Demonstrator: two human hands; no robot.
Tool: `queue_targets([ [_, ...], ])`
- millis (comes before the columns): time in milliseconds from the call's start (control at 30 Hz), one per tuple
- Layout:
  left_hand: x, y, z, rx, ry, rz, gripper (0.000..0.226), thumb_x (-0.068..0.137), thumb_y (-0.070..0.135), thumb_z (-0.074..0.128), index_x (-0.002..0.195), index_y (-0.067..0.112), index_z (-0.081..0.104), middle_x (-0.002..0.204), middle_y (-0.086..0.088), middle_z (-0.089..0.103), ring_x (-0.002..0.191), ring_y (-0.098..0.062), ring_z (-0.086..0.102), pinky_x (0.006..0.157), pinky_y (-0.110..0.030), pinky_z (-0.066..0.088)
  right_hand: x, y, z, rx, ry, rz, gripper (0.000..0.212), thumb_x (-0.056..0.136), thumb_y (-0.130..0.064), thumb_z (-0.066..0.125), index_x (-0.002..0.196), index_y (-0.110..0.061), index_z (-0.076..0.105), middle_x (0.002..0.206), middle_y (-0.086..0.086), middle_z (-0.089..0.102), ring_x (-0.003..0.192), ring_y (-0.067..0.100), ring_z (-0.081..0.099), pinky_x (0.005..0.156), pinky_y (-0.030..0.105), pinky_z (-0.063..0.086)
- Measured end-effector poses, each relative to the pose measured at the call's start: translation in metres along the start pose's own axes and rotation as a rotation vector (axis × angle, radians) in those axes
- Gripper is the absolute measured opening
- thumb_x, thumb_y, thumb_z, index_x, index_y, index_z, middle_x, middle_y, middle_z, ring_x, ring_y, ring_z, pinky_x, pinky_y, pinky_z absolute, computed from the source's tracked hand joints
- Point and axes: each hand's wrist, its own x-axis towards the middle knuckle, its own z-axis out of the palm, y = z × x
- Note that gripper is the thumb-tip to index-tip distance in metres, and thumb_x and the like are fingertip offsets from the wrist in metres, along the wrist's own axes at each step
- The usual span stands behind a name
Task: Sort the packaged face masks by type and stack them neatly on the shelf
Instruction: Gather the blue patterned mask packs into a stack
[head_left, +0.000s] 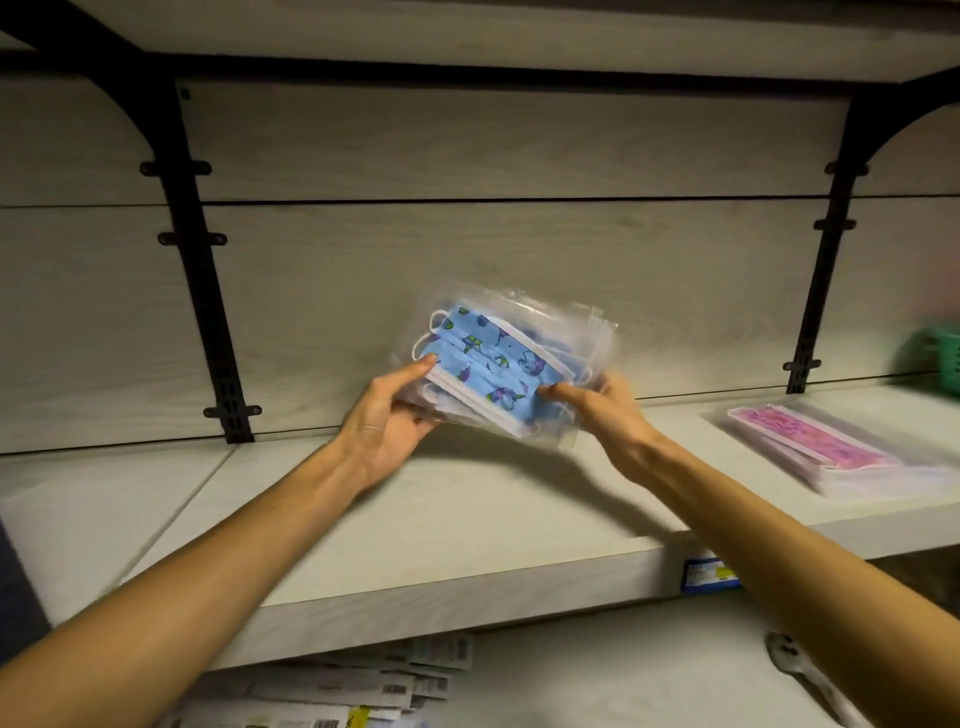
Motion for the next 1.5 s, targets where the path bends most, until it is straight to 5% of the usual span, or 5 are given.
queue_targets([
  [300,-0.007,-0.006,-0.037,0.855,0.069,-0.013,0.035,0.071,0.005,0.088,0.097,0.006,0.064,0.099,-0.008,0.075,0.084,-0.016,0.072,0.073,-0.026,0.057,0.002,0.016,-0.015,-0.203,-0.019,0.037,0.022,0.081,0.002,0.073,0.102,-0.004,0.072,0.085,0.012,0.077,0.067,0.022,0.070,0.056,0.033,0.056],
  [533,-0.009,-0.021,-0.008,0.633,0.147,0.221,0.039,0.080,0.001,0.081,0.114,0.009,0.062,0.107,-0.009,0.076,0.099,-0.032,0.072,0.079,-0.039,0.061,0.009,0.020,-0.006,-0.062,0.126,-0.023,0.021,0.075,0.002,0.076,0.084,-0.013,0.063,0.061,-0.012,0.068,0.052,-0.003,0.062,0.046,0.014,0.046],
  [667,-0.015,-0.027,-0.007,0.598,0.268,0.282,0.061,0.075,0.002,0.086,0.124,0.003,0.050,0.119,-0.017,0.069,0.109,-0.032,0.069,0.096,-0.047,0.055,-0.001,0.026,-0.013,-0.044,0.041,-0.009,0.040,0.070,-0.009,0.075,0.109,-0.011,0.067,0.099,0.004,0.076,0.085,0.018,0.074,0.063,0.030,0.057],
  [800,-0.013,-0.020,-0.003,0.601,0.227,0.286,0.060,0.074,0.003,0.086,0.122,0.005,0.051,0.111,-0.009,0.070,0.094,-0.018,0.071,0.078,-0.026,0.058,0.000,0.028,-0.024,-0.035,0.023,-0.015,0.035,0.077,0.002,0.068,0.111,-0.010,0.066,0.107,0.010,0.075,0.095,0.027,0.072,0.082,0.042,0.058],
  [1500,-0.007,-0.034,-0.006,0.594,0.249,0.216,0.025,0.080,0.000,0.079,0.099,0.011,0.067,0.095,-0.011,0.078,0.085,-0.026,0.074,0.076,-0.037,0.062,0.004,0.032,-0.009,0.016,0.135,-0.036,0.023,0.080,0.000,0.058,0.098,-0.014,0.063,0.087,-0.002,0.073,0.070,0.005,0.068,0.059,0.022,0.054],
])
